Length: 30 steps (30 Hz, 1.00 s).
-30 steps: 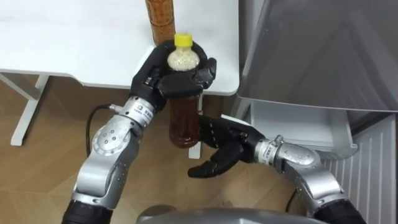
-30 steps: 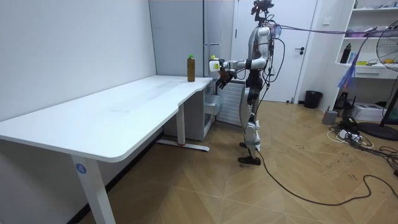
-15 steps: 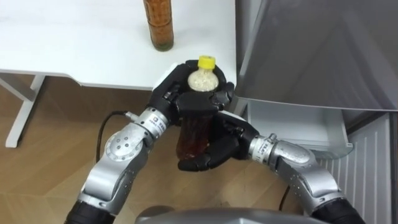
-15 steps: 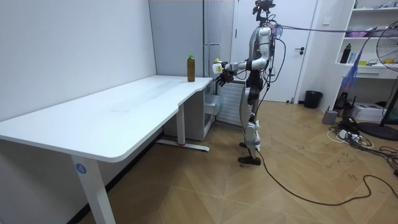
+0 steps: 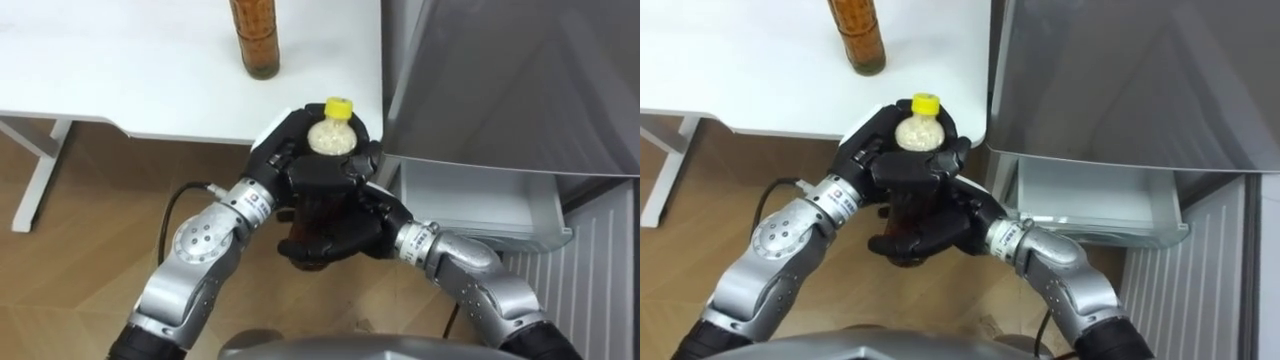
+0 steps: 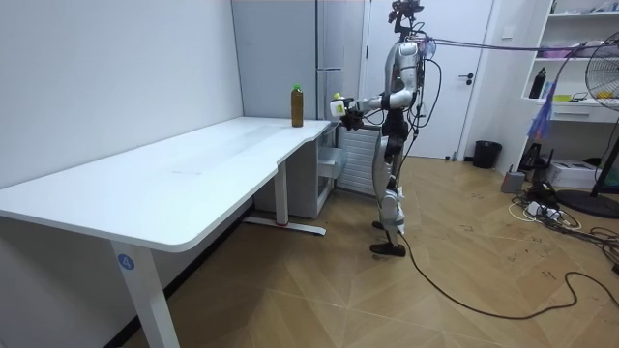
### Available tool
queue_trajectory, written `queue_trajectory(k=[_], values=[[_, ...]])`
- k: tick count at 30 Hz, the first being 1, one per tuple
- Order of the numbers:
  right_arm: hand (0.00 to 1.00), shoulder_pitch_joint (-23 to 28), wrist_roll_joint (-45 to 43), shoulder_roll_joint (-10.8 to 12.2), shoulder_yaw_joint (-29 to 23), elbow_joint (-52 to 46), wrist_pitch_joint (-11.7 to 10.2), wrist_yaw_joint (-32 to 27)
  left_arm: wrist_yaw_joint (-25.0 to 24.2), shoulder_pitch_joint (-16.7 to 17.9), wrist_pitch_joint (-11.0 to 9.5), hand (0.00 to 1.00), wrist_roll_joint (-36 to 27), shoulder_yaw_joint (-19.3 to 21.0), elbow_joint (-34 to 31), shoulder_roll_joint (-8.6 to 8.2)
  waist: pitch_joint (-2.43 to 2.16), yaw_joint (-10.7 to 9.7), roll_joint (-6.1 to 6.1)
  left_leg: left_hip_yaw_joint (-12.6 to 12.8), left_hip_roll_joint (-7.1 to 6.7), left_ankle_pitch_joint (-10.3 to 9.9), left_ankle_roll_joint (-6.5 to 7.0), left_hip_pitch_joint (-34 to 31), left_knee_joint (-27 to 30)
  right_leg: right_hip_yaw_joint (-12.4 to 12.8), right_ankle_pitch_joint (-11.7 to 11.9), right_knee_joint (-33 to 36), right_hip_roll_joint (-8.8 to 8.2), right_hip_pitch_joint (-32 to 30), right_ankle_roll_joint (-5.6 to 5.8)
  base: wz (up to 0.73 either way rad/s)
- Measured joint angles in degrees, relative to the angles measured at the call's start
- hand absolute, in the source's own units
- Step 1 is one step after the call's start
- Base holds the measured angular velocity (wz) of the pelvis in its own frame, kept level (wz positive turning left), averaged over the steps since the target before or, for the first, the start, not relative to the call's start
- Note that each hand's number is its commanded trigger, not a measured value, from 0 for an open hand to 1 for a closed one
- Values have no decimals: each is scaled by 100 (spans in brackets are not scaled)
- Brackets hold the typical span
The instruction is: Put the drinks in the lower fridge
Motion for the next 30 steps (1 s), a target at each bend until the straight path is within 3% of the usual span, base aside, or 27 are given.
queue_trajectory(k=[8, 9, 10, 12, 30], values=[[100, 0, -3, -51, 135, 0, -27, -111, 58, 3, -3, 100, -55, -88, 5, 37, -4, -6, -7, 4, 1, 0, 0, -1, 24, 3, 0, 12, 0, 9, 0, 0], [100, 0, -2, -50, 136, 0, -28, -113, 58, 4, -3, 91, -56, -88, 5, 37, -6, -6, -9, 4, 0, 0, 0, 4, 27, 3, 0, 14, 0, 16, 0, 0], [100, 0, 2, -49, 137, 0, -28, -119, 60, 6, -3, 50, -59, -88, 5, 34, -8, -6, -14, 4, 1, 0, 0, 4, 32, 3, 0, 20, 1, 17, 0, 0], [100, 0, 27, -50, 141, 0, -28, -125, 76, 12, -3, 0, -60, -84, 5, 21, -10, -5, -17, 4, 2, 0, 0, 7, 39, 2, 0, 37, 0, 17, 0, 0], [100, 9, 158, -156, 183, 10, -28, -139, 123, 13, -5, 0, -66, -75, 5, 24, -4, 1, -43, 7, 4, 0, 0, 23, 65, 19, 0, 81, 0, 23, 0, 0]])
